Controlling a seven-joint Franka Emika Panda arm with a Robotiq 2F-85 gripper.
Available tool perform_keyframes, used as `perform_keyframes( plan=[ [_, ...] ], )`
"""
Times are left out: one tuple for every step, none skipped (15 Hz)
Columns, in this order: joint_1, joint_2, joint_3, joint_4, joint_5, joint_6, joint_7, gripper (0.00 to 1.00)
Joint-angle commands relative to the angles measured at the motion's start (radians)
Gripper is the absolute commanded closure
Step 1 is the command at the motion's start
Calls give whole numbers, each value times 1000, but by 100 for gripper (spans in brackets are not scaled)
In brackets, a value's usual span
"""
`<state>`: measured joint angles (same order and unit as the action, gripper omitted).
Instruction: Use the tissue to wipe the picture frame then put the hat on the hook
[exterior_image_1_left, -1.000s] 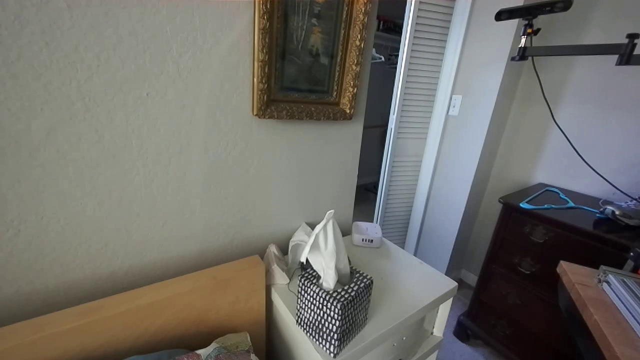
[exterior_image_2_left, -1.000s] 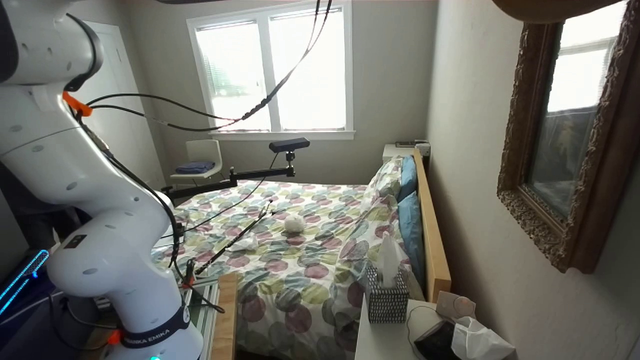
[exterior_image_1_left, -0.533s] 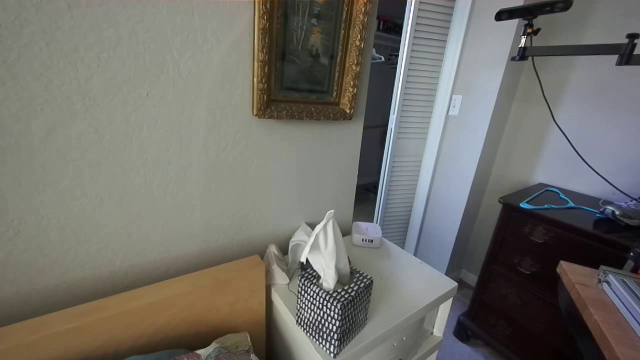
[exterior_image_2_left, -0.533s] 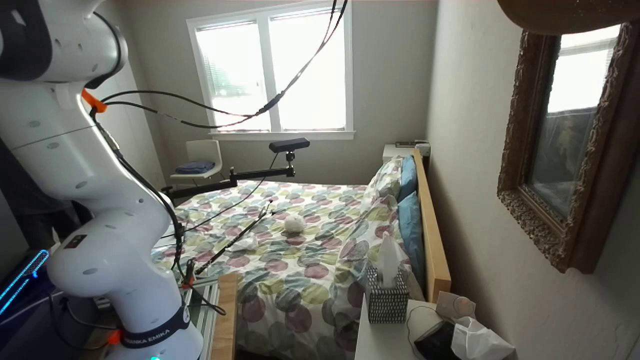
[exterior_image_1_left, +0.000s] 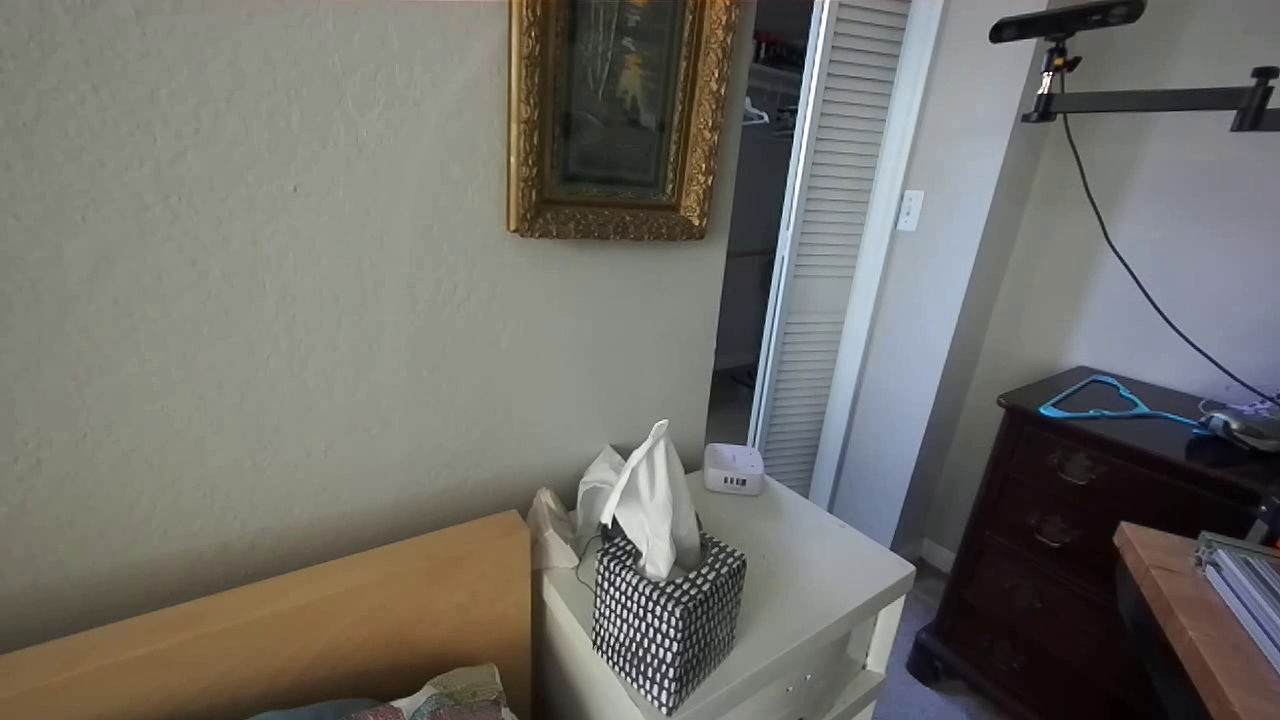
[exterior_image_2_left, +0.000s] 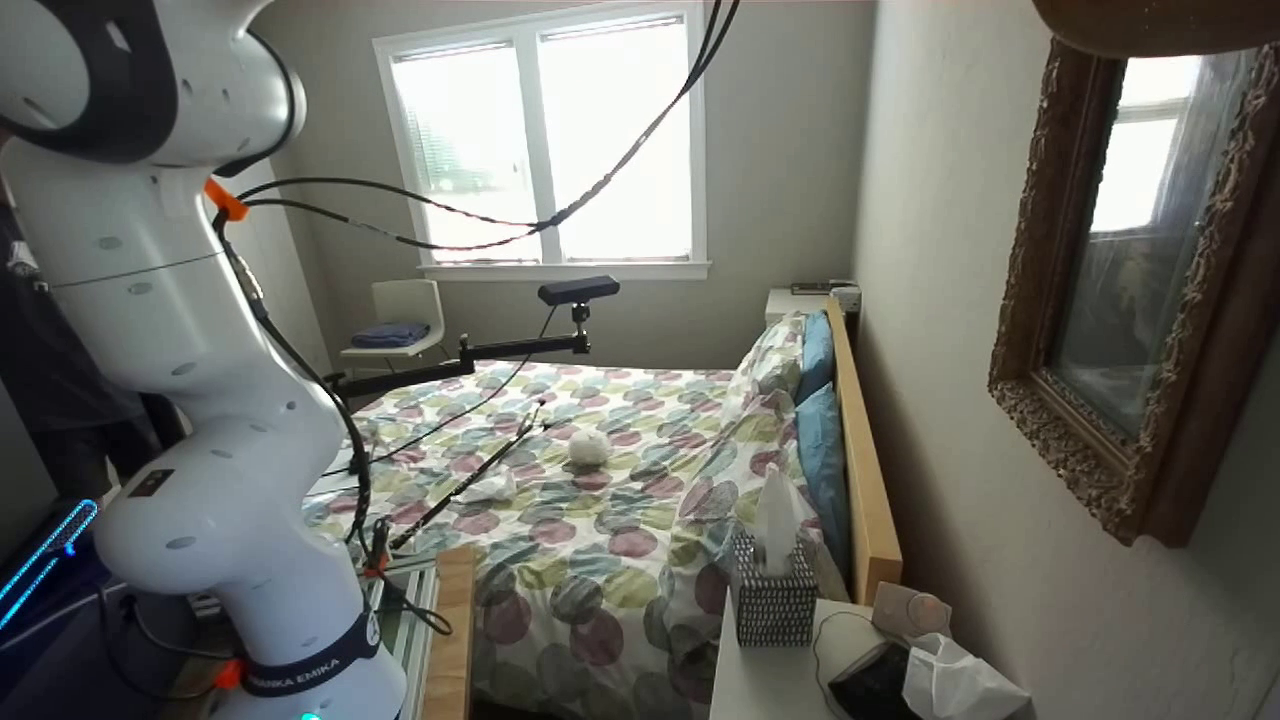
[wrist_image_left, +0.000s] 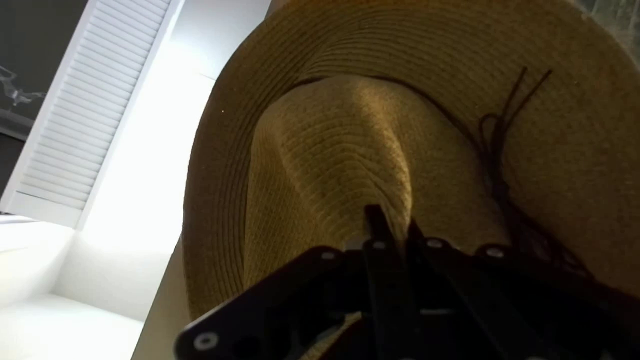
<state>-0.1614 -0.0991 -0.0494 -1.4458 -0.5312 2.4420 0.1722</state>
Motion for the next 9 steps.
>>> perform_keyframes(
  plan=[
    [-5, 58, -1, 69, 3, -49, 18, 98],
    [-5, 55, -3, 67, 9, -56, 14, 98],
    [-7, 44, -7, 57, 25, -50, 12, 98],
    [-7, 33, -11, 48, 35, -46, 6, 98],
    [-10, 20, -16, 38, 38, -36, 6, 98],
    [-12, 1, -22, 27, 50, -29, -2, 98],
    [-15, -12, -29, 21, 58, -23, -1, 98],
    [-17, -31, -38, 11, 69, -17, -5, 98],
    [-19, -47, -48, 2, 77, -12, -4, 98]
  ],
)
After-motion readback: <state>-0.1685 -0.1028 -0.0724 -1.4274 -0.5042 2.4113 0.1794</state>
